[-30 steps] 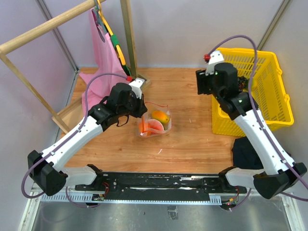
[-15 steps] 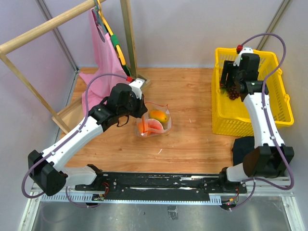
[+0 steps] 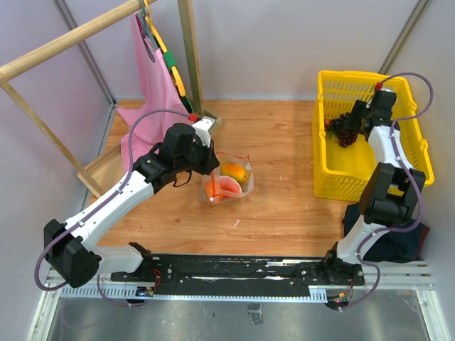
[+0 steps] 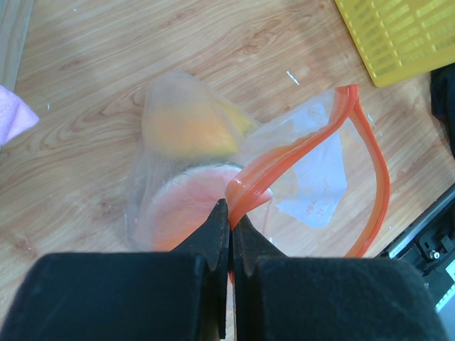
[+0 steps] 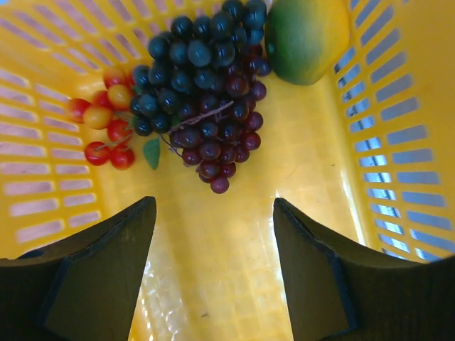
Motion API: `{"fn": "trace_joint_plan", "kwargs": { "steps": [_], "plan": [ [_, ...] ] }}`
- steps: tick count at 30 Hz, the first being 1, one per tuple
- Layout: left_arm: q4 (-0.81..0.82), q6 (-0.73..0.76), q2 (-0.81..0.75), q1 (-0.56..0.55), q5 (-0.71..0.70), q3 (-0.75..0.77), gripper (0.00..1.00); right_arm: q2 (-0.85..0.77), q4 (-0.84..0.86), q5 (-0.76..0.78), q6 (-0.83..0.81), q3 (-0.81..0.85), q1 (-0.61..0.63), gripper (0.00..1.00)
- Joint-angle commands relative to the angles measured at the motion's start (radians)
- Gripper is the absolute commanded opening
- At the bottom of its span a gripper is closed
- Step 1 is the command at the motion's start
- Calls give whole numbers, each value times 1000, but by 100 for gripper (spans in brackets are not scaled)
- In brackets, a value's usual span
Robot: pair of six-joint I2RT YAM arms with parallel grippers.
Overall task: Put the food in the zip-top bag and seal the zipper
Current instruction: Pick up the fake fruit from the bin.
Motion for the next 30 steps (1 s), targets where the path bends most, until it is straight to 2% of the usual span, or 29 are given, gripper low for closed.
{"fn": "trace_joint_plan", "kwargs": {
  "steps": [1,9,16,25,30],
  "plan": [
    [30,1,11,10,19,-8,0,99,37,-49,42,49,-17,69],
    [28,2,15,18,23,-8,0,274,29,-70,42,101,-17,65],
    [30,1,16,19,25,-11,0,361,13,-68,37,137,-17,58],
    [29,2,13,21,27,-11,0,463,-41,-41,45,191,-20,56],
    [31,1,10,21,30,-11,0,490,-45,-51,57,206,-27,50]
  ]
}}
